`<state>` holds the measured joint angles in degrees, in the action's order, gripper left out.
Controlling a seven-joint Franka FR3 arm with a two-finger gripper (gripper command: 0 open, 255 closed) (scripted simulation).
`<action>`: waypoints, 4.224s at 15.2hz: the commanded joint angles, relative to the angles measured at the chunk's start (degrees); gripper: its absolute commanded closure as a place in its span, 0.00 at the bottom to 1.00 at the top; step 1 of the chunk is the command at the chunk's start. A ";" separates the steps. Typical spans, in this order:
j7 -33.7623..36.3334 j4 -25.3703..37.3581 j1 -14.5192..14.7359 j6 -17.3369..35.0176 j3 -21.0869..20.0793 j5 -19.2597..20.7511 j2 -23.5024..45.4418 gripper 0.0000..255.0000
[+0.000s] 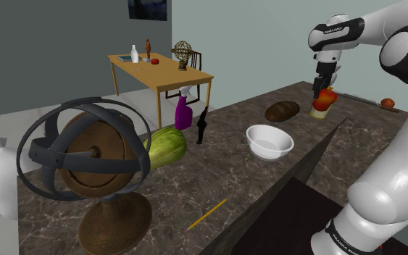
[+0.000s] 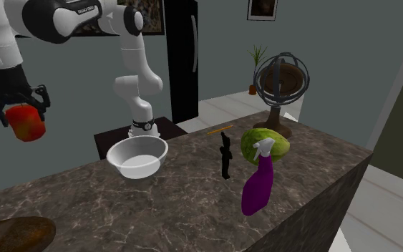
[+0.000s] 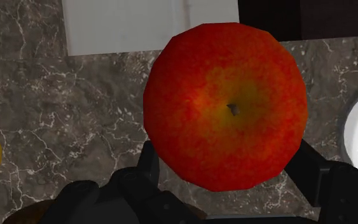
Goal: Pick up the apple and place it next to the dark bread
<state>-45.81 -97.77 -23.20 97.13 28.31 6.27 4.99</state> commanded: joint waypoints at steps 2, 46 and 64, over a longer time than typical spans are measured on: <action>-4.78 5.78 -2.76 -0.59 1.65 -2.37 5.26 1.00; -9.59 -3.90 -7.68 21.24 1.20 -8.64 18.39 1.00; -8.88 0.63 -6.92 14.67 1.61 -7.56 16.18 0.00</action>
<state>-54.70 -97.16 -30.13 111.82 29.93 -1.28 21.16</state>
